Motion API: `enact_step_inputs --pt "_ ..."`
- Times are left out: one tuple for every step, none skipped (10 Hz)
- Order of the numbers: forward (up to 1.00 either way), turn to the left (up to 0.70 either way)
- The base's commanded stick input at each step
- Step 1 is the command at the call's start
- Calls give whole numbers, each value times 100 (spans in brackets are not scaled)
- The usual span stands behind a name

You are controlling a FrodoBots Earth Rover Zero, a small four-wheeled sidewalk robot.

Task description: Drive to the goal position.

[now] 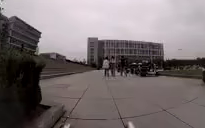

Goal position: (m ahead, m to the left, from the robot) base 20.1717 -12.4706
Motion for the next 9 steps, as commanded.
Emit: enact_step_inputs --pt "1 0" --pt "0 0" --pt "0 0" --pt "0 0" --pt "0 0" --pt "2 0" --pt "2 0" --pt "0 0" --pt "0 0"
